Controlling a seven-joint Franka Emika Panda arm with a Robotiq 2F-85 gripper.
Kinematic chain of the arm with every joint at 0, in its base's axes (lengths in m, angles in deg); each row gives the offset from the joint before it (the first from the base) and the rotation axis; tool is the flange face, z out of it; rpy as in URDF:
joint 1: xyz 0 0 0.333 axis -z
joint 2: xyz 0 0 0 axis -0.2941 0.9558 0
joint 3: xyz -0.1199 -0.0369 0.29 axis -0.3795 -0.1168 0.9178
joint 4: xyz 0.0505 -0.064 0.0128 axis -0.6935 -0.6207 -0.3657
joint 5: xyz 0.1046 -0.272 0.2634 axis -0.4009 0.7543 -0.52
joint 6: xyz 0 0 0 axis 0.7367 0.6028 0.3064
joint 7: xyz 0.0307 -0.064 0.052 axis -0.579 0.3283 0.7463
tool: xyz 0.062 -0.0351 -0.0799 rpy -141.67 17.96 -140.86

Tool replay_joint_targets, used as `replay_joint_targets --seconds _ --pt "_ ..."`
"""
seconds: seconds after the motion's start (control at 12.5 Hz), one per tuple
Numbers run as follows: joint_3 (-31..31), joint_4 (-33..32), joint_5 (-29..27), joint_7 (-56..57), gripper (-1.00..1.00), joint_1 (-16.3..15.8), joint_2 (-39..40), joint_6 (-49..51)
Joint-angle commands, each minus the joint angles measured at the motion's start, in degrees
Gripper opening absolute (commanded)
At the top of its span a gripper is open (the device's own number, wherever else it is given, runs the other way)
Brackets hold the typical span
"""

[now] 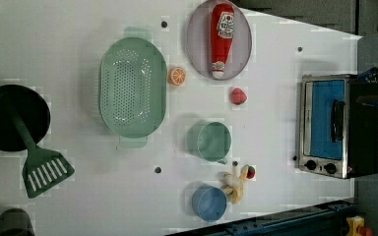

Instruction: Flap open oven.

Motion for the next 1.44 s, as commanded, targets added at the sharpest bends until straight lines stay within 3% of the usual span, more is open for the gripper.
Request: replay_joint_targets --seconds 0.08,0.24,0.48,0.56,1.04,1.12,1.44 --pt "-1.3 -13.72 -1.0 -2.67 0.59 1.51 -20.9 7.59" --pt "-1.3 -13.71 -1.0 -2.67 0.99 1.51 -20.9 7.58" --pt "-1.3 -13.73 -1.0 -2.67 1.0 1.51 -20.9 7.59" --pt "-1.3 -13.74 -1.0 -2.67 0.9 1.51 -20.9 7.59" --pt "-1.88 -14.25 -0.9 -2.65 -0.55 2.28 -20.9 7.59" --pt "-2.32 -14.51 -0.73 -2.54 -0.65 2.42 -20.81 7.43" --pt "-5.3 -17.03 0.27 7.47 -0.65 3.17 -19.83 5.07"
